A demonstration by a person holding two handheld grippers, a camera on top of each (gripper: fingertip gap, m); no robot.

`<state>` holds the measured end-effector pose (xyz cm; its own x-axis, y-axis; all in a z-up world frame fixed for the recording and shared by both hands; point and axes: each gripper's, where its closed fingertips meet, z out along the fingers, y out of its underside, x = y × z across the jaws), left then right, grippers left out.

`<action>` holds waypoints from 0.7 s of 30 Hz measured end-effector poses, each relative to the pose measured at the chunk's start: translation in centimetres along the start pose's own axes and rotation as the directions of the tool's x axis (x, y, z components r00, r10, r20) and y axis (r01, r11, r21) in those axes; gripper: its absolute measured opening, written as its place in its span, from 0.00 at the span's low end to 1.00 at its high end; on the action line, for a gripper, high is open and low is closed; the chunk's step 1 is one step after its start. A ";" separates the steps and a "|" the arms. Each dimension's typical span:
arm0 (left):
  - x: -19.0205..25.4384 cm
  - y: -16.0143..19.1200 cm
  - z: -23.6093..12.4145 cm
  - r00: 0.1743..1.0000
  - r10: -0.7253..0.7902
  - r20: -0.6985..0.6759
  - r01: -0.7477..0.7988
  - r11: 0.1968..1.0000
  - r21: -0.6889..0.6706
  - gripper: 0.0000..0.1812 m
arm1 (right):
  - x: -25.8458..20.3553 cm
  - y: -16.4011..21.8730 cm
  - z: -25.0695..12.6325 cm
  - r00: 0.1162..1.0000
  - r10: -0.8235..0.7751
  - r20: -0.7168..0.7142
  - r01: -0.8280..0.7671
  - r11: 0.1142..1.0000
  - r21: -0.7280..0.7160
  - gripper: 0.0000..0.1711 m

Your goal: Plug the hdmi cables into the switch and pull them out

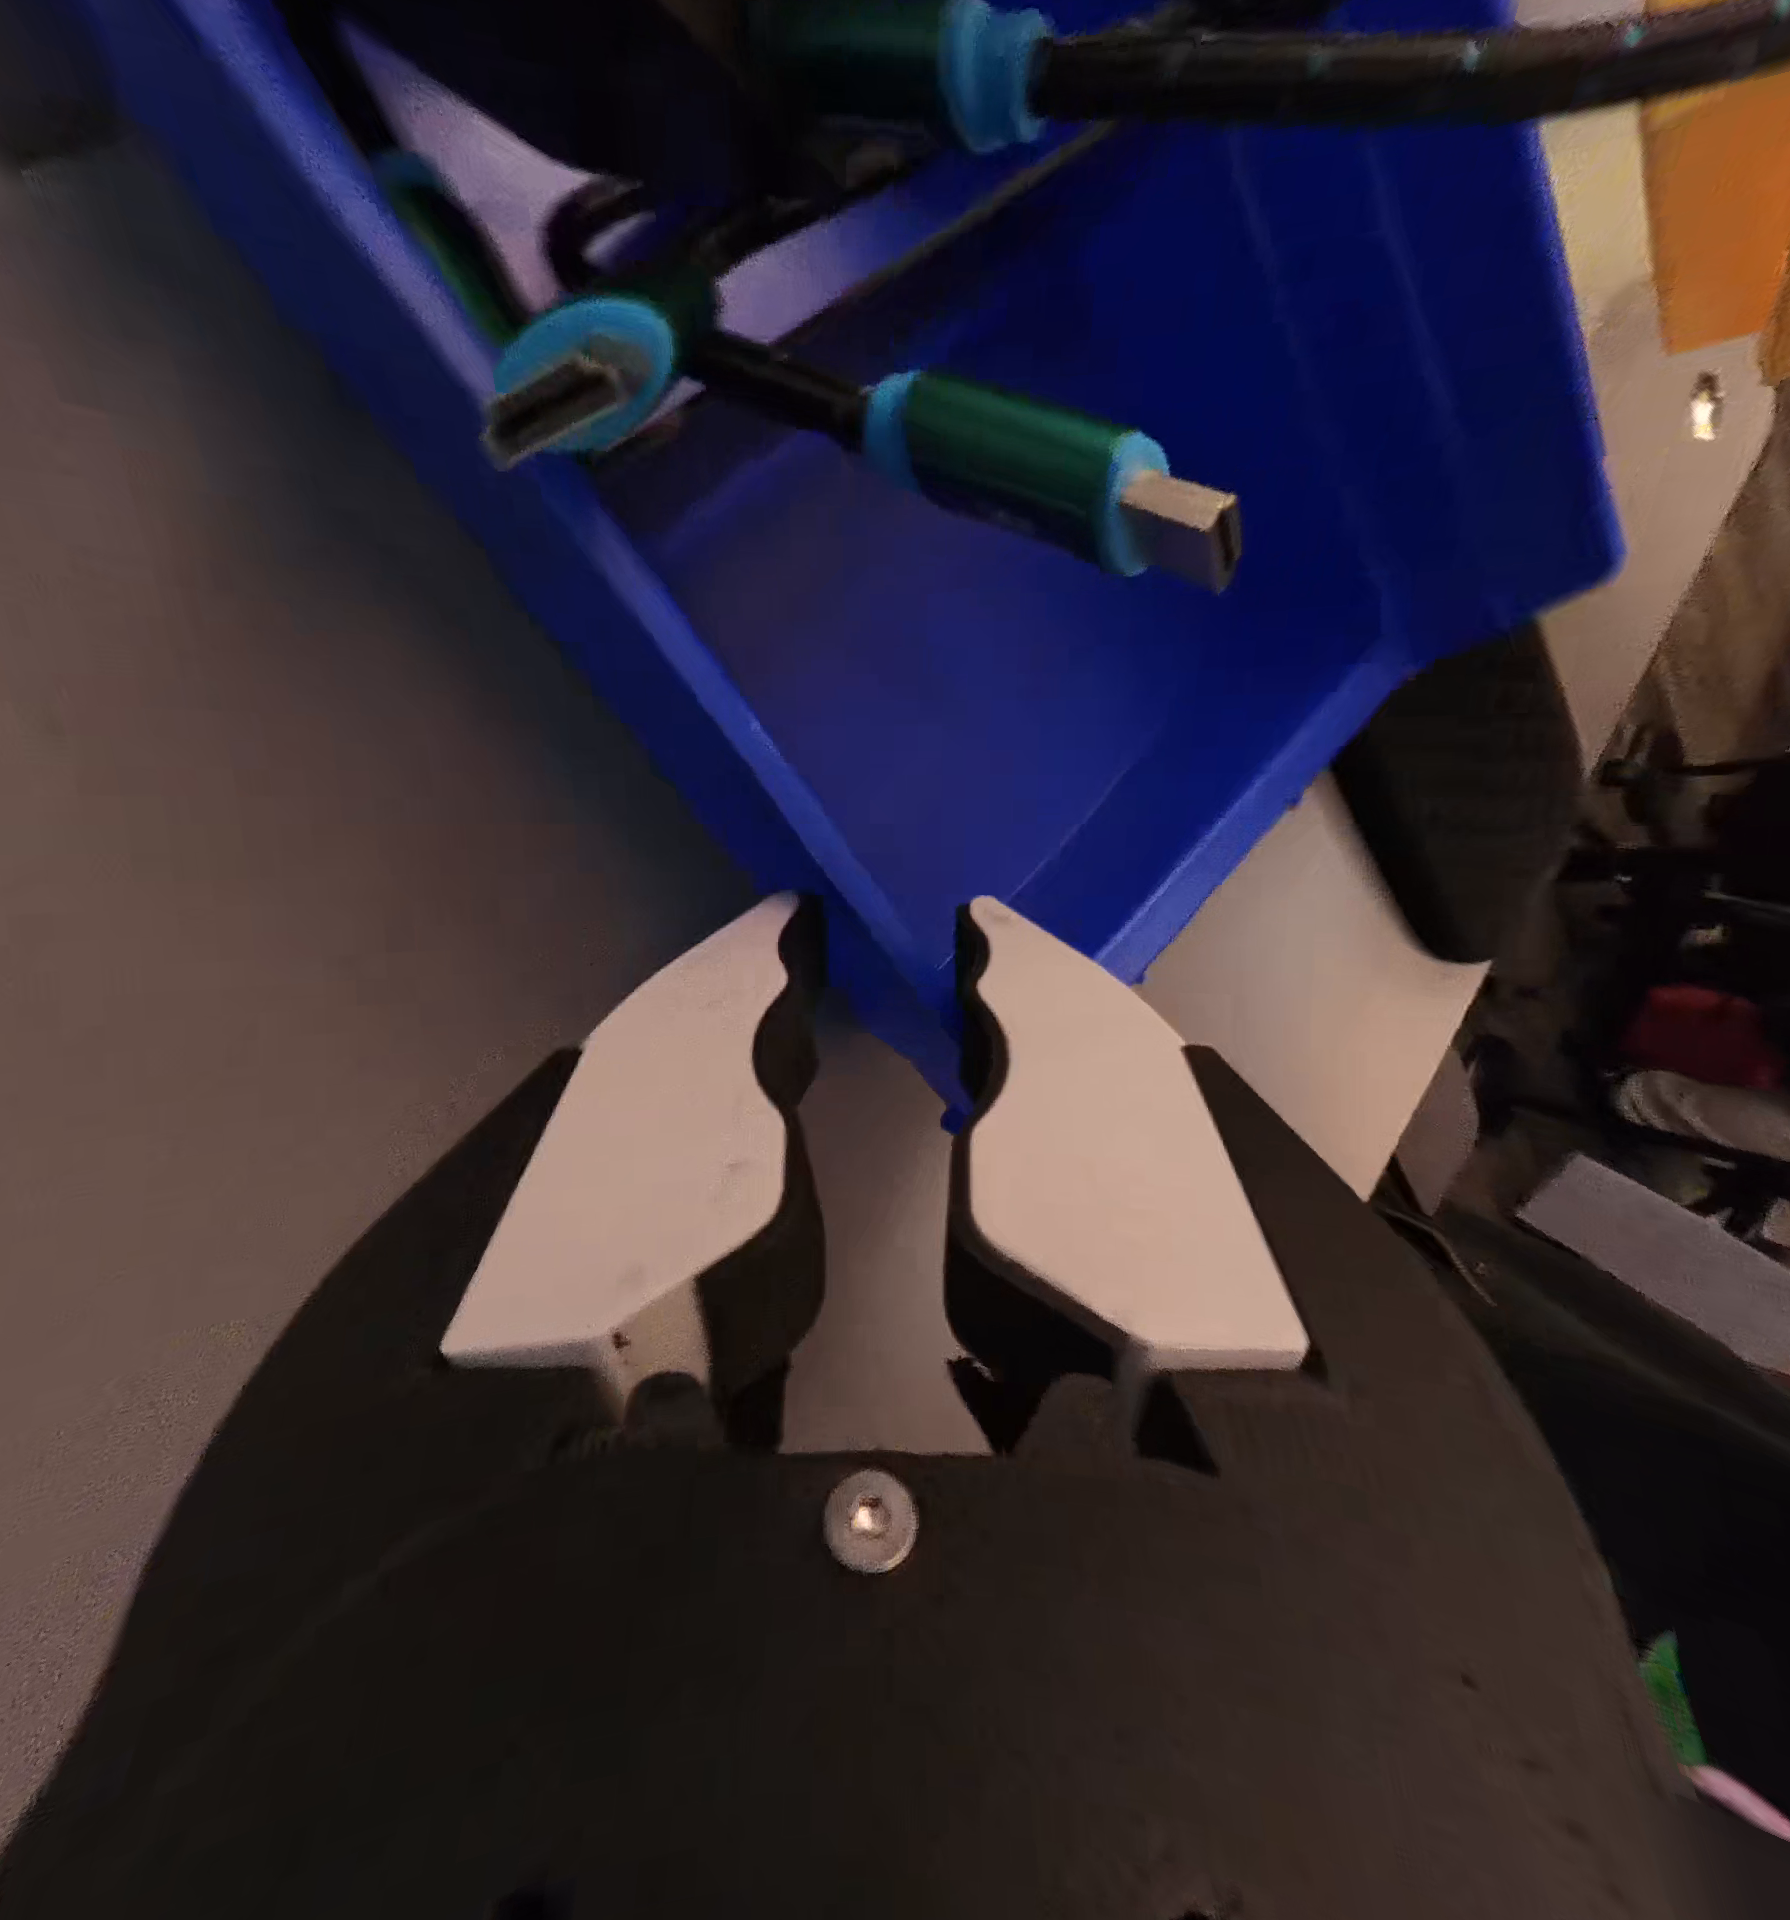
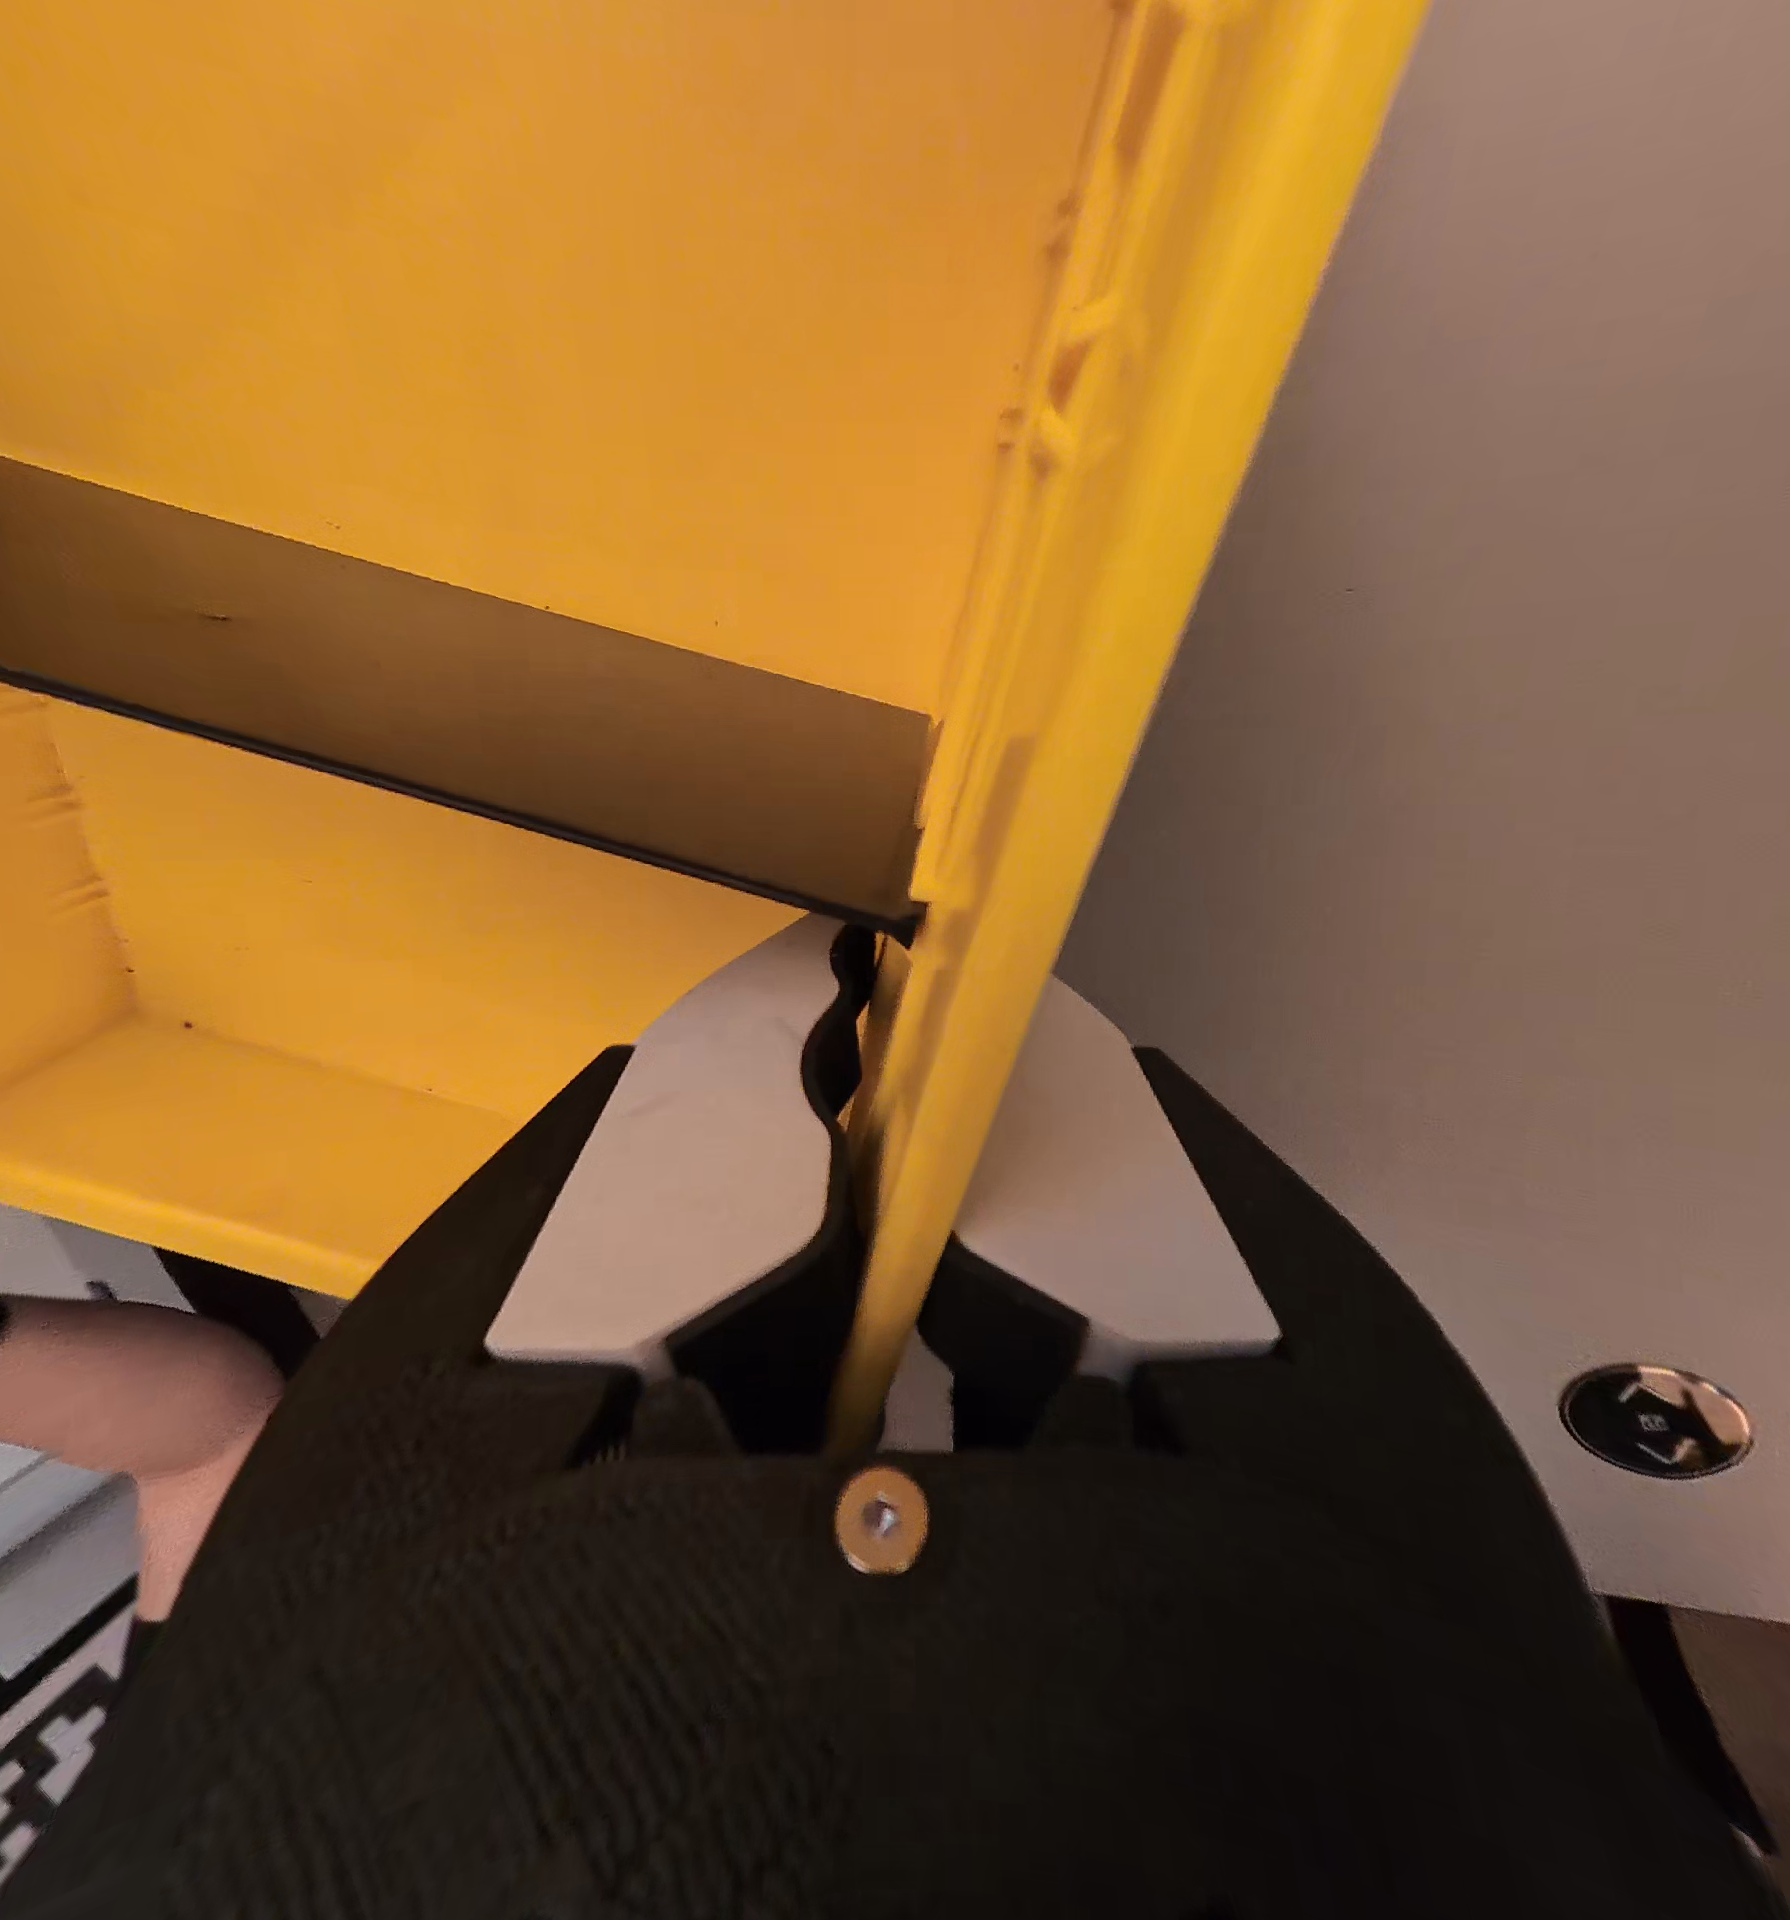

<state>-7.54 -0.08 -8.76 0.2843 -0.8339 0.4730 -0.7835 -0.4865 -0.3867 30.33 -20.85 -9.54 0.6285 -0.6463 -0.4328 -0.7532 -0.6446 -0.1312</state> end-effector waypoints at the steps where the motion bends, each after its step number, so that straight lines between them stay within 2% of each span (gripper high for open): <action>1: -1.0 0.2 -0.8 1.000 -0.004 0.021 0.004 1.000 -0.002 0.10 | -0.2 0.2 0.6 1.000 -0.016 -0.008 0.016 1.000 -0.018 0.03; 4: -4.4 1.0 -3.6 0.996 -0.047 0.078 0.048 0.999 0.001 0.07 | -0.8 0.6 2.3 0.997 -0.064 -0.035 0.062 0.996 -0.065 0.03; 8: -10.8 1.8 -7.9 0.963 -0.162 0.213 0.139 0.983 0.118 0.04 | -1.8 1.1 4.8 0.986 -0.145 -0.079 0.133 0.982 -0.135 0.03; 15: -16.3 6.8 -13.9 0.935 -0.313 0.167 0.281 0.941 0.190 0.05 | -4.0 0.0 7.6 0.921 -0.341 -0.188 0.300 0.929 -0.216 0.03; 21: -21.0 12.1 -19.4 0.835 -0.499 0.233 0.420 0.851 0.316 0.05 | -5.6 -1.1 8.4 0.879 -0.429 -0.209 0.372 0.891 -0.261 0.03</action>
<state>-33.66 16.63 -8.01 0.7568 -0.5141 0.4037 -0.3723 -0.8466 -0.3803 25.97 -13.09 -14.50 0.9159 -0.3769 -0.1380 -0.3859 -0.9214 -0.0448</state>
